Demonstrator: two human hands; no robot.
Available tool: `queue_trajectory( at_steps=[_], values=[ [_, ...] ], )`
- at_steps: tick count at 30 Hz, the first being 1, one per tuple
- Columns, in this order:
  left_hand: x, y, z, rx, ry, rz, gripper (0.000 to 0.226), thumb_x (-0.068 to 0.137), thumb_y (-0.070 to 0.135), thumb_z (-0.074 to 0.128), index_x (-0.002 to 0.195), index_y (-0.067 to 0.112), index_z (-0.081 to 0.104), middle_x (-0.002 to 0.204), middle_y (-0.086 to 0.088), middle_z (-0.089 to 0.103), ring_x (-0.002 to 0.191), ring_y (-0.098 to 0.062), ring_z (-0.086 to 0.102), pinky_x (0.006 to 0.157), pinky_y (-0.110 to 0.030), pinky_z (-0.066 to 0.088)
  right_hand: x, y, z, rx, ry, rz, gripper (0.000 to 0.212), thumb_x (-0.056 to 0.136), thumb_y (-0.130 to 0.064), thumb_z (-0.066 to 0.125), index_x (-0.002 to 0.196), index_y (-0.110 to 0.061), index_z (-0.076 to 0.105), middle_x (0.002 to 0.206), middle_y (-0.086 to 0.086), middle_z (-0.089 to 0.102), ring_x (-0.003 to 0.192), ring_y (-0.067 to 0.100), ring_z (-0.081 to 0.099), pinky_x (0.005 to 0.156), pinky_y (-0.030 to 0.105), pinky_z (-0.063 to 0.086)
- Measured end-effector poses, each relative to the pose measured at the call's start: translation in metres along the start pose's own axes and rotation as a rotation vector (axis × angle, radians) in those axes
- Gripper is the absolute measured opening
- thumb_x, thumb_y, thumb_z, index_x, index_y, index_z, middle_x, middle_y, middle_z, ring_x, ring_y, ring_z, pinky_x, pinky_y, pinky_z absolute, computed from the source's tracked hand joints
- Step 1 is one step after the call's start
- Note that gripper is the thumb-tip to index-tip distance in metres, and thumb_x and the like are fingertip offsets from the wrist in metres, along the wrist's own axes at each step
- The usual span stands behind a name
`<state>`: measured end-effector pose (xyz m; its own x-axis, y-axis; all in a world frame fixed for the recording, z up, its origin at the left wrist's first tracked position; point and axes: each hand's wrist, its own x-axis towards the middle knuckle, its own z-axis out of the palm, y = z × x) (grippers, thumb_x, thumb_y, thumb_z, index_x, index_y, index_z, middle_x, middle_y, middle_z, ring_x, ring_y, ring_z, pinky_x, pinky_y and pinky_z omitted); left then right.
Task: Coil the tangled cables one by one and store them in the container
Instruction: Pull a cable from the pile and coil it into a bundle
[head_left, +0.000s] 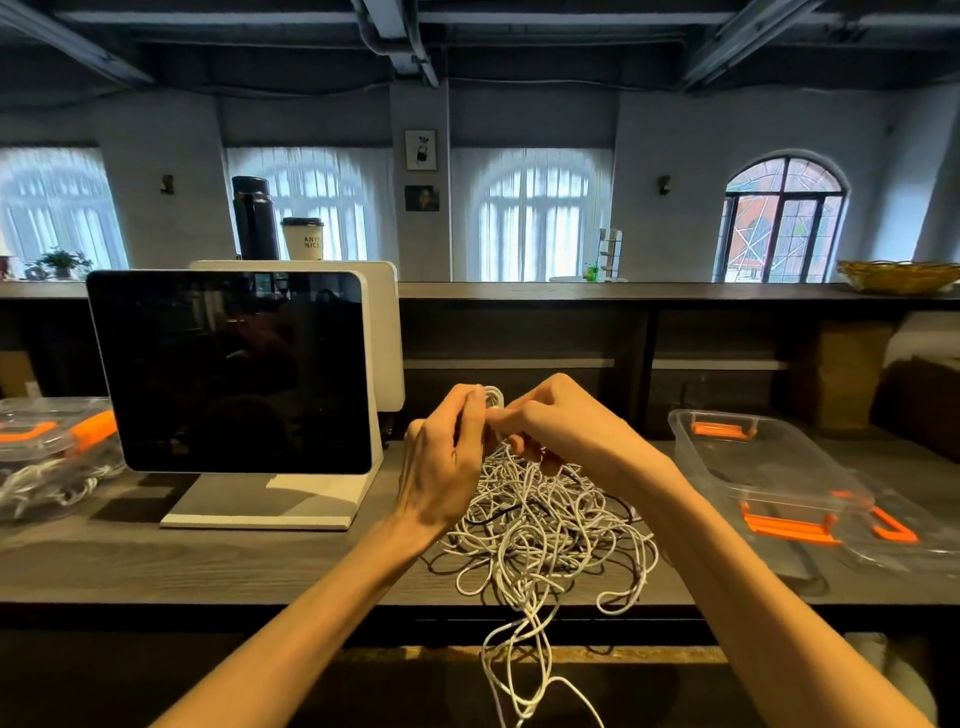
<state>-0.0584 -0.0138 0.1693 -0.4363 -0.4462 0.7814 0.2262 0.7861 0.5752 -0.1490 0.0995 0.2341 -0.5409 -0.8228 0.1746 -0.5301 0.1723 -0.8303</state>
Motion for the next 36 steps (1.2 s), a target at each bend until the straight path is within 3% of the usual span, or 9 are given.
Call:
queue_trajectory(
  at_steps=[3,7,10,14,22,26,30,33,36],
  values=[
    [-0.001,0.0,0.0,-0.076,-0.089,-0.061,0.023,0.108,0.037,0.037,0.107,0.036,0.06,0.084,0.003,0.067,0.072,-0.02,0.067,0.062,-0.048,0.058,0.0,0.004,-0.006,0.108,-0.02,0.022,0.03,0.094,-0.035,0.072,0.09,-0.007,0.081,0.08,0.005,0.076,0.067,0.01,0.069,0.057,0.02,0.053],
    [-0.002,0.006,0.001,-0.217,-0.142,-0.202,0.026,0.104,0.042,0.039,0.119,0.054,0.056,0.108,0.021,0.067,0.098,-0.006,0.066,0.074,-0.029,0.06,-0.001,0.016,-0.005,0.44,0.072,0.001,0.022,0.089,-0.021,0.079,0.09,0.002,0.08,0.087,0.016,0.078,0.085,0.02,0.077,0.071,0.024,0.06],
    [-0.005,0.006,0.001,-0.276,-0.144,-0.247,0.035,0.104,0.036,0.042,0.137,0.037,0.054,0.113,0.003,0.064,0.079,0.0,0.063,0.054,-0.017,0.05,-0.002,0.023,-0.003,0.634,0.097,0.019,0.023,0.081,-0.011,0.084,0.091,0.009,0.077,0.091,0.021,0.077,0.089,0.026,0.077,0.073,0.024,0.06],
    [-0.004,0.006,0.0,-0.328,-0.172,-0.28,0.037,0.106,0.03,0.044,0.141,0.032,0.054,0.106,0.001,0.065,0.07,0.001,0.06,0.053,-0.018,0.048,0.0,0.024,-0.004,0.728,0.06,0.06,0.027,0.079,-0.005,0.084,0.097,0.013,0.075,0.096,0.024,0.076,0.092,0.029,0.077,0.071,0.022,0.06],
    [0.003,0.005,-0.002,-0.363,-0.25,-0.279,0.036,0.101,0.039,0.048,0.134,0.039,0.06,0.096,-0.03,0.062,0.068,-0.028,0.054,0.054,-0.035,0.048,-0.001,0.036,-0.001,0.752,0.165,-0.033,0.03,0.076,-0.01,0.087,0.096,0.008,0.073,0.09,0.018,0.074,0.084,0.025,0.076,0.072,0.023,0.059],
    [0.003,0.001,-0.005,-0.283,-0.315,-0.226,0.042,0.104,0.033,0.045,0.146,0.036,0.05,0.109,0.005,0.069,0.082,-0.044,0.063,0.061,-0.055,0.055,-0.002,0.038,0.005,0.769,0.183,-0.025,0.033,0.075,-0.019,0.088,0.097,0.003,0.076,0.089,0.012,0.076,0.087,0.019,0.075,0.073,0.02,0.057],
    [0.004,0.002,-0.005,-0.338,-0.373,-0.245,0.044,0.106,0.029,0.044,0.149,0.039,0.045,0.118,0.016,0.066,0.072,-0.026,0.061,0.06,-0.04,0.054,-0.003,0.04,0.009,0.692,0.209,-0.136,0.028,0.083,-0.023,0.084,0.103,-0.005,0.078,0.097,0.012,0.078,0.096,0.022,0.076,0.078,0.025,0.06],
    [0.006,0.0,-0.005,-0.478,-0.364,-0.316,0.043,0.105,0.032,0.045,0.146,0.044,0.048,0.114,-0.007,0.067,0.062,-0.014,0.056,0.05,-0.024,0.047,-0.002,0.039,0.003,0.622,0.089,-0.17,0.024,0.089,-0.022,0.077,0.111,-0.013,0.077,0.093,0.004,0.078,0.098,0.02,0.075,0.086,0.028,0.06],
    [0.009,-0.004,-0.006,-0.548,-0.405,-0.328,0.047,0.103,0.032,0.047,0.148,0.046,0.043,0.098,-0.019,0.06,0.057,-0.01,0.046,0.048,-0.02,0.039,-0.001,0.039,-0.002,0.683,-0.02,-0.157,0.024,0.092,-0.009,0.072,0.116,-0.011,0.075,0.092,0.007,0.075,0.096,0.023,0.075,0.086,0.029,0.06]
  ],
)
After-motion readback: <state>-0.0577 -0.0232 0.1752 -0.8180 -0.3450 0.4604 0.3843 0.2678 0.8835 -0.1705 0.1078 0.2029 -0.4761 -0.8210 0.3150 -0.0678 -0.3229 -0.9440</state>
